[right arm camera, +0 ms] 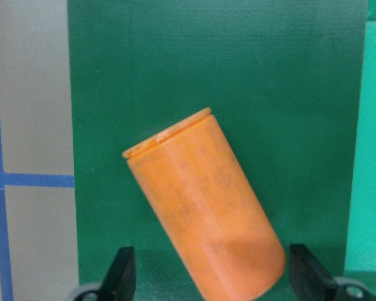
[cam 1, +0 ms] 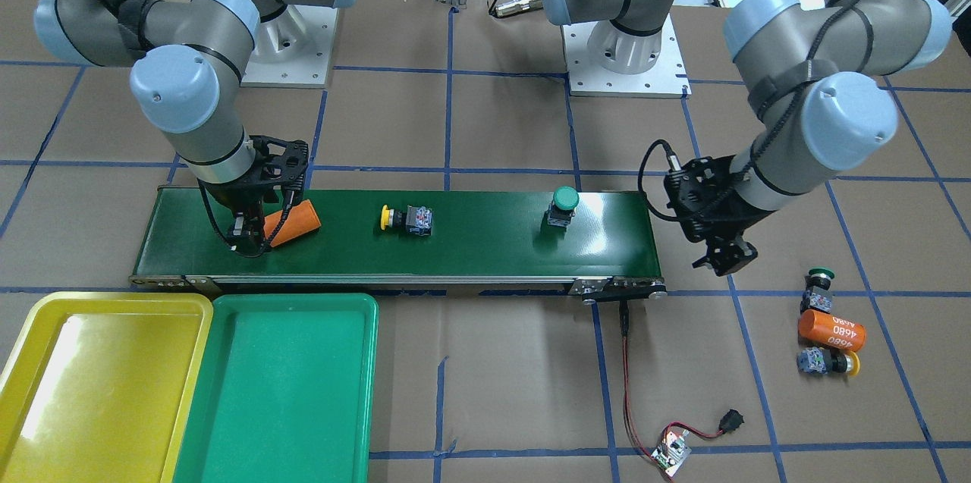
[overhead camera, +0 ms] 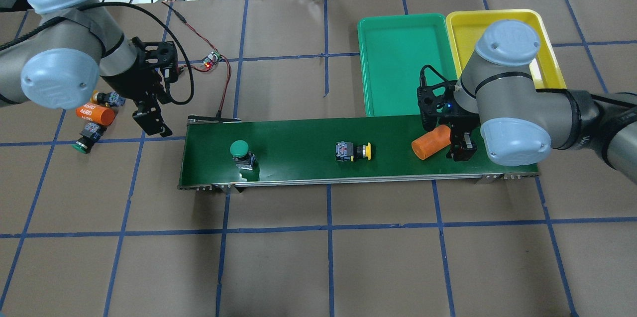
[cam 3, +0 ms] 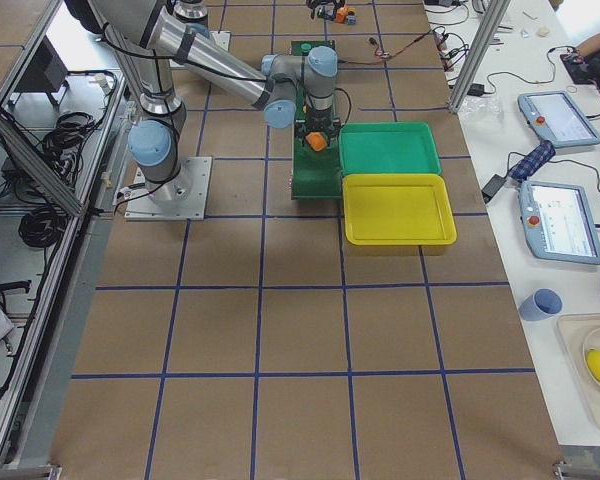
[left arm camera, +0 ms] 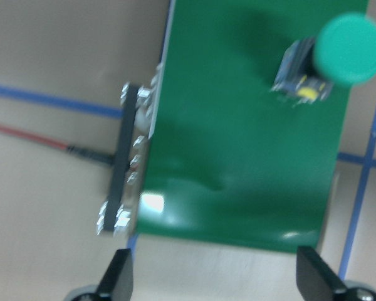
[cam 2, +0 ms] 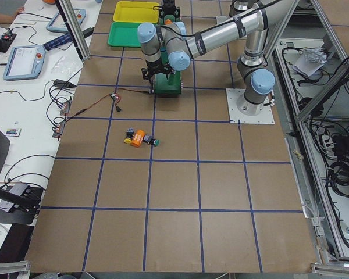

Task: Sort buttons by color to trays

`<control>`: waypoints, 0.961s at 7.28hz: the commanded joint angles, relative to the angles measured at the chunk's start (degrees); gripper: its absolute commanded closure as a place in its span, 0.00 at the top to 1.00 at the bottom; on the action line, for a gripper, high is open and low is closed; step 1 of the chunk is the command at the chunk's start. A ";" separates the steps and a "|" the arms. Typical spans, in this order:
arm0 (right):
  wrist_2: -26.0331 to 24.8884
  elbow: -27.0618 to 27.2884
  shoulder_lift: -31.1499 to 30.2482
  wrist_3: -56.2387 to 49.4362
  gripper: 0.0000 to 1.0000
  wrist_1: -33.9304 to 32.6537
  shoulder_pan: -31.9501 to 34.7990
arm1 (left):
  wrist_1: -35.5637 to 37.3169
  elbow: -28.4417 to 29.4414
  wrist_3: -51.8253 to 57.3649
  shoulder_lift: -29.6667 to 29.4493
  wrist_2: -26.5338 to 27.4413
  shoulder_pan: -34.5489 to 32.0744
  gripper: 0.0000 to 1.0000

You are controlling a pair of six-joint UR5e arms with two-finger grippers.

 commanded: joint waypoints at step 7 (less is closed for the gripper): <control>-0.17 -0.32 0.47 -0.41 0.88 0.28 0.07 | 0.77 20.56 32.66 -22.81 4.25 16.46 1.00</control>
